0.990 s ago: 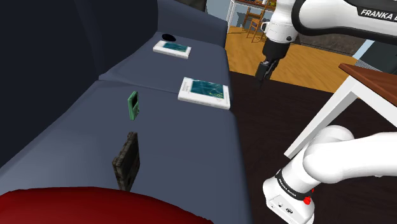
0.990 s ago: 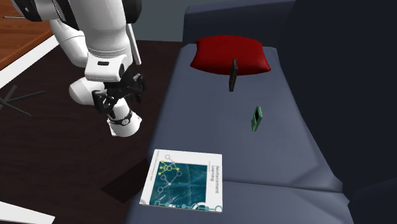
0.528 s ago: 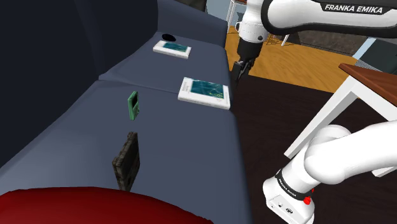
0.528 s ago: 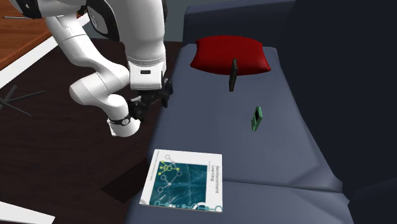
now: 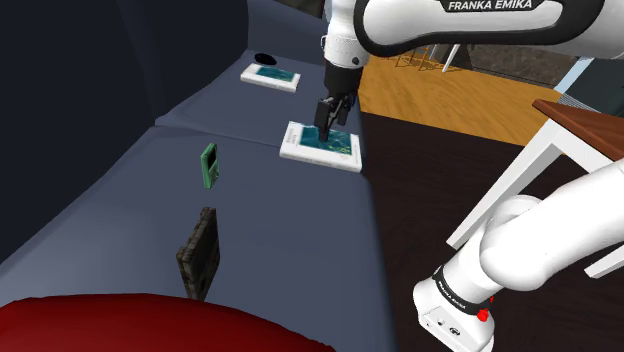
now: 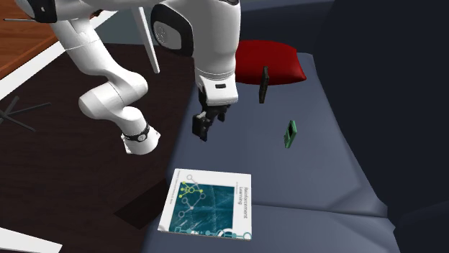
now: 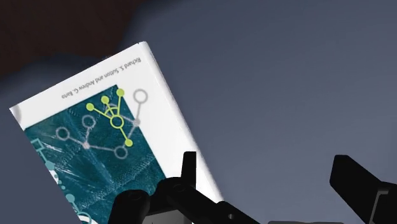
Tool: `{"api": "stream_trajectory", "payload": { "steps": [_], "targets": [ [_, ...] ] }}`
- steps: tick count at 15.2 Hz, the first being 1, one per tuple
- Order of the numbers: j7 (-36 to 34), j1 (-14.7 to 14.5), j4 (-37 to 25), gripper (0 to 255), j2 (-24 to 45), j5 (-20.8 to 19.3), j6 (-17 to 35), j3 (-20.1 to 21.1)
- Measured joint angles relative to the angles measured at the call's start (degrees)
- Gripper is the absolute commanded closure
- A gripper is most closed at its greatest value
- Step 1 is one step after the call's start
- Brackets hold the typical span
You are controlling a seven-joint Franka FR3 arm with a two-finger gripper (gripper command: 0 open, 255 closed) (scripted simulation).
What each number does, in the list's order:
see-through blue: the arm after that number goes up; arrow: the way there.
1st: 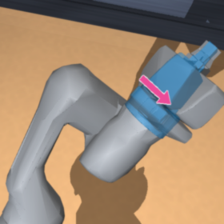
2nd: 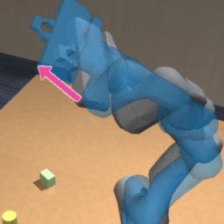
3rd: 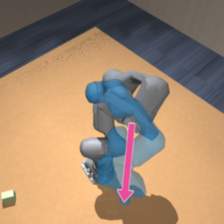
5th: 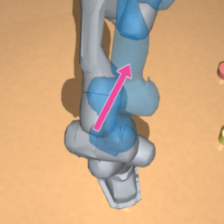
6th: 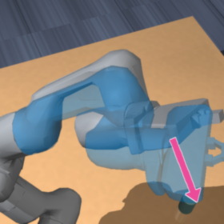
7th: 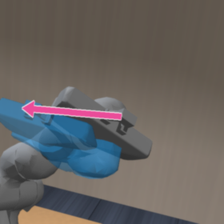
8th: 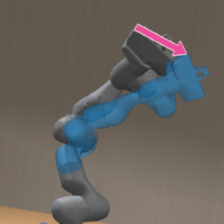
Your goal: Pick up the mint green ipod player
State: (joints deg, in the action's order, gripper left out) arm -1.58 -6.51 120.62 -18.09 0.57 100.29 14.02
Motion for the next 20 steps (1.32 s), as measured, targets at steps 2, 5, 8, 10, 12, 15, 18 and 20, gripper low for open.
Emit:
{"api": "stream_trajectory", "payload": {
  "steps": [2,5,8,10,12,15,18,20],
  "targets": [
    [-0.6,-0.4,-1.8,0,3.3,-0.1,1.7,1.0],
    [-2.2,-1.4,-5.9,0,8.7,-0.5,3.0,2.9],
    [-3.8,-2.5,-11.2,0,14.6,-1.5,3.7,4.5],
    [-5.0,-3.4,-15.7,0,18.8,-2.4,3.6,5.6],
    [-6.3,-4.5,-19.3,0,22.8,-3.4,3.8,6.6],
    [-7.8,-6.5,-26.7,0,29.4,-5.4,2.9,7.7],
    [-9.1,-8.8,-33.9,0,35.7,-7.3,1.9,8.5],
    [-9.6,-10.7,-40.7,0,40.6,-8.8,0.0,8.7]
  ]
}}
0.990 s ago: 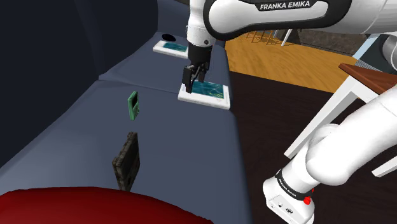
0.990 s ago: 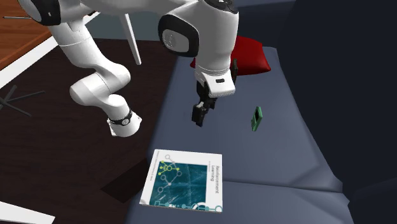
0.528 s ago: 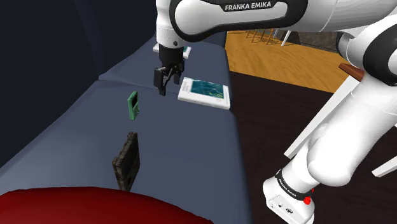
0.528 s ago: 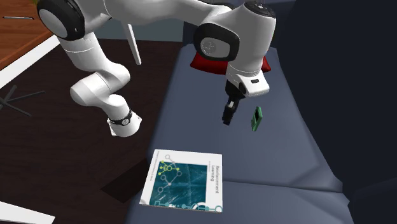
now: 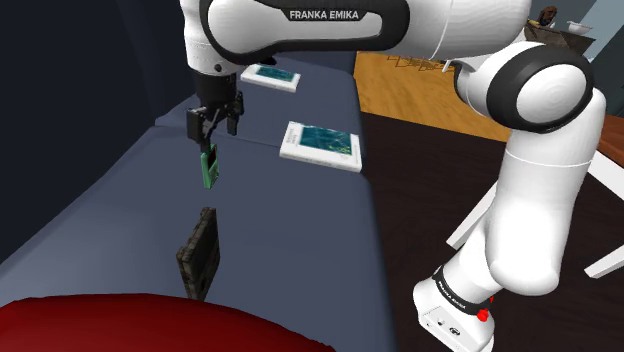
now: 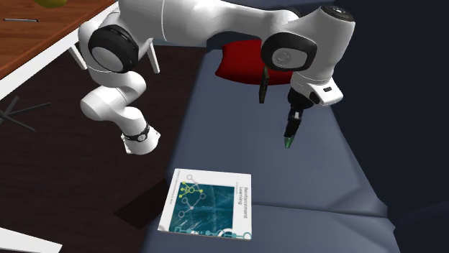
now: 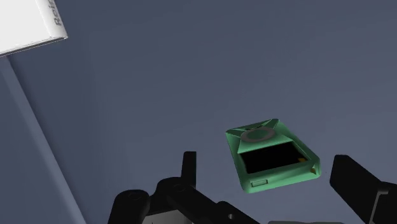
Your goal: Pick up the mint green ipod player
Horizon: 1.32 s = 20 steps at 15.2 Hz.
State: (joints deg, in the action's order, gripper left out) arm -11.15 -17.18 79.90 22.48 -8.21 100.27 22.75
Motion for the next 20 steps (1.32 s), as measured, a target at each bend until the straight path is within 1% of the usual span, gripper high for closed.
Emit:
{"api": "stream_trajectory", "payload": {
  "steps": [1,3,6,10,11,20],
  "targets": [
    [-0.3,-1.1,-3.0,0,2.4,-0.7,-0.5,0.1],
    [-0.6,-1.9,-4.4,0,4.0,-1.2,-0.4,0.2],
    [-0.7,-1.9,-3.5,0,4.6,-1.4,1.1,0.1],
    [-0.9,-1.7,-0.7,0,4.9,-1.6,4.1,0.0],
    [-0.9,-1.7,-0.4,255,4.9,-1.6,4.4,0.0],
    [-0.9,-1.7,-0.2,255,4.8,-1.5,4.8,0.0]
  ]
}}
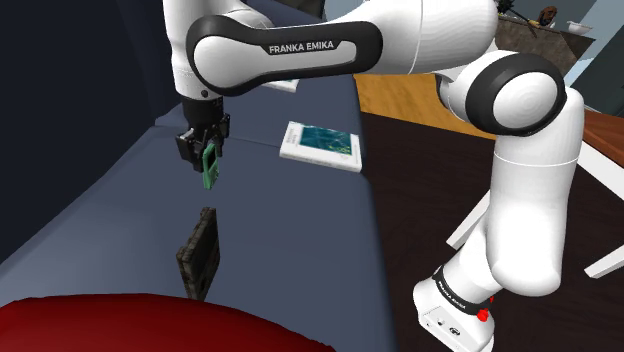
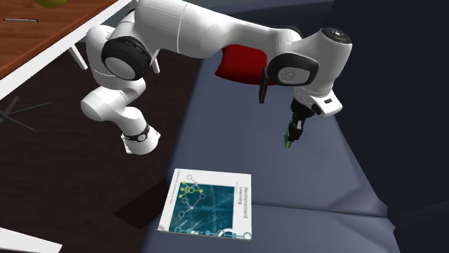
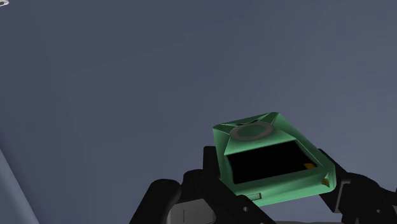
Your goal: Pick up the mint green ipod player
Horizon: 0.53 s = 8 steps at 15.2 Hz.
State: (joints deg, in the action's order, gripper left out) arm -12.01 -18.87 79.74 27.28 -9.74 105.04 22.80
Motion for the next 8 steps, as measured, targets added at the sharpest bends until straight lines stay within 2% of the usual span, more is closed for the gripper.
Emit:
{"api": "stream_trajectory", "payload": {
  "steps": [8],
  "targets": [
    [0.1,-0.4,-4.2,255,-0.3,0.2,-4.5,0.1]
  ]
}}
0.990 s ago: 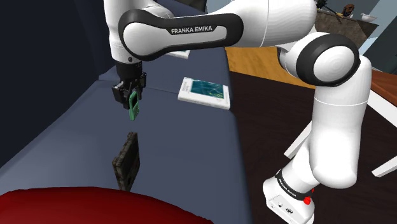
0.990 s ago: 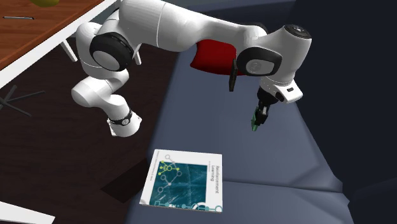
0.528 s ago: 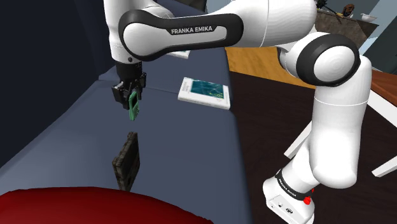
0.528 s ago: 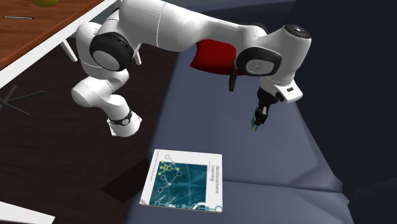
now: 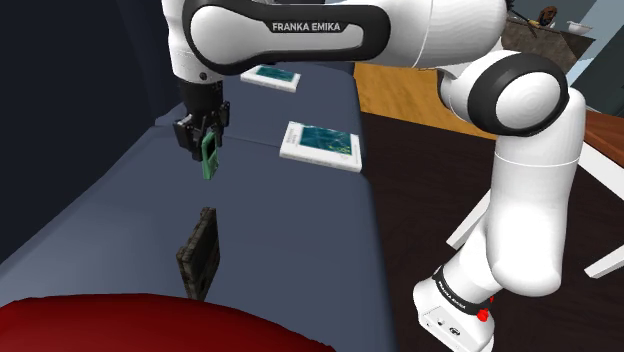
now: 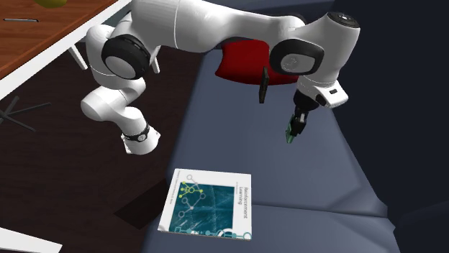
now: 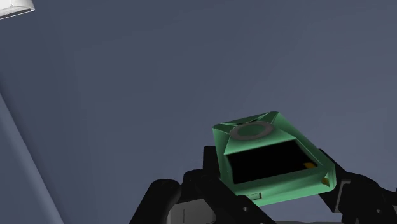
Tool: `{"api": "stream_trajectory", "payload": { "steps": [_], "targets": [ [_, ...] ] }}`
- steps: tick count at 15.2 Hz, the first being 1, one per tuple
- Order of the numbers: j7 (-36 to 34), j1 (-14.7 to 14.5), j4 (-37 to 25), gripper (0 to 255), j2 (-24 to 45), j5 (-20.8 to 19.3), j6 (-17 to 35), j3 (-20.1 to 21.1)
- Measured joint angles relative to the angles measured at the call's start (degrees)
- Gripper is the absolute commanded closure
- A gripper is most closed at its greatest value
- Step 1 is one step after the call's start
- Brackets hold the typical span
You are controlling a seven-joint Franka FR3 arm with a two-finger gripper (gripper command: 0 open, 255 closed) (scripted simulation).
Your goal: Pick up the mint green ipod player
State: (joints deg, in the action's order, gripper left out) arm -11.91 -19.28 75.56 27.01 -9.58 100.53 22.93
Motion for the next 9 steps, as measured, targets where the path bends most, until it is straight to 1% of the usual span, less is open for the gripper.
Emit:
{"api": "stream_trajectory", "payload": {
  "steps": [5,7,9],
  "targets": [
    [0.2,-0.5,-4.2,255,0.1,0.0,-4.0,0.1],
    [0.2,-0.9,-6.9,255,0.9,-0.2,-5.9,0.1],
    [0.2,-1.1,-8.1,255,0.9,-0.2,-7.1,0.1]
  ]
}}
